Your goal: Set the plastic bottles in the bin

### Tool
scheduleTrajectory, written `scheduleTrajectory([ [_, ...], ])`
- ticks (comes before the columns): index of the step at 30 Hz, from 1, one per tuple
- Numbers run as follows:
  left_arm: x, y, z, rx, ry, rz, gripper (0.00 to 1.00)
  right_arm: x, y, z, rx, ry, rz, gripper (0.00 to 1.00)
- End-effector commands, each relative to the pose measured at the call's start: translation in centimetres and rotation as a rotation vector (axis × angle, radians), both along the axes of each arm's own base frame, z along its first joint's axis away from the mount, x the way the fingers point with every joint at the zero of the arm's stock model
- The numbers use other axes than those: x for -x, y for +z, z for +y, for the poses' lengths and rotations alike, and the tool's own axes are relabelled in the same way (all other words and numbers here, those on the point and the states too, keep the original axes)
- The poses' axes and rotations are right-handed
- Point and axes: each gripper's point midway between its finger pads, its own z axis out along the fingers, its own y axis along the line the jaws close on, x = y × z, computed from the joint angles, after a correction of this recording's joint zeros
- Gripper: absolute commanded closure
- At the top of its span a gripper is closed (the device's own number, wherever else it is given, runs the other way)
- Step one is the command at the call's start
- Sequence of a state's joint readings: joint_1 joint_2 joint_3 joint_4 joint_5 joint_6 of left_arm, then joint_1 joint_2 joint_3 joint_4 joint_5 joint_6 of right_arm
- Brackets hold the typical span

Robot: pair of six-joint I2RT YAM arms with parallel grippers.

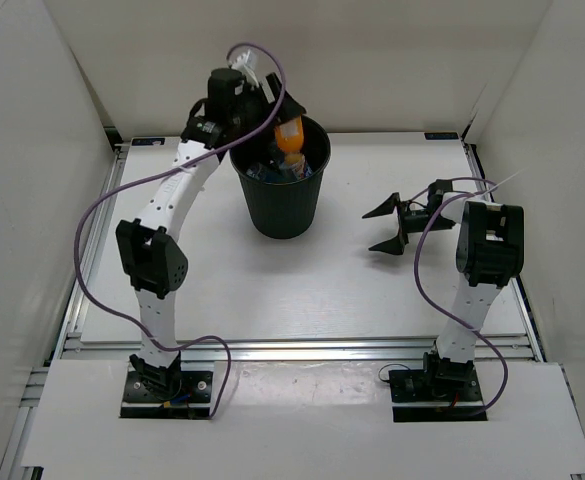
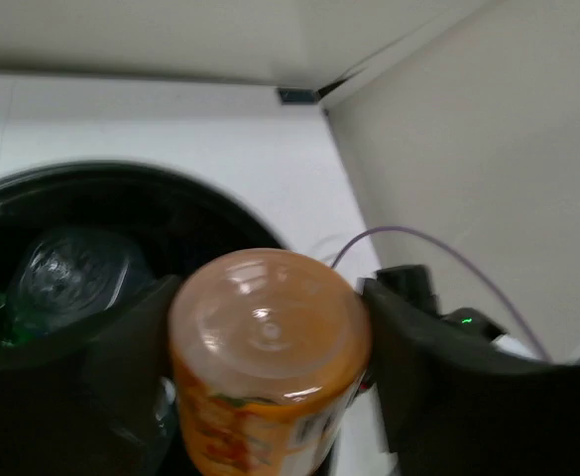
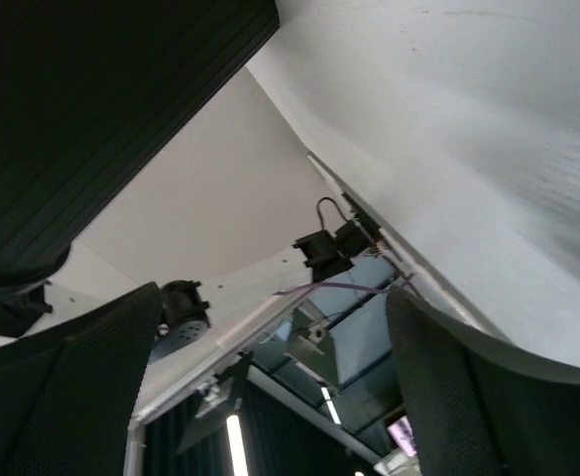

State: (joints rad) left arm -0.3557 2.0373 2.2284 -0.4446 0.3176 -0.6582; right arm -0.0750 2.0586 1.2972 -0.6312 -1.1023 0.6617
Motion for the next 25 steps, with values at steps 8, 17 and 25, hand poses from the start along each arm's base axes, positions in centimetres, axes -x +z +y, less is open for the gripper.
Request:
scheduleTrajectory([
  [8,3.6,2.2,5.7,-0.136,0.131,-0.075,0.00,-0.4,2.5,-0.7,0.071,0.000,-0.101,0.01],
  [17,12.9,-2.8,15.4,-0.279,0.397,0.041,0.00,0.2,6.9,-1.8,0.172,-0.030,-0.246,0.01],
  [25,25.6,-10.9,27.1,-0.540,0.784,0.356,0.00,2.8,8.8,-2.6,0.300,-0.038,-0.336,0.01],
])
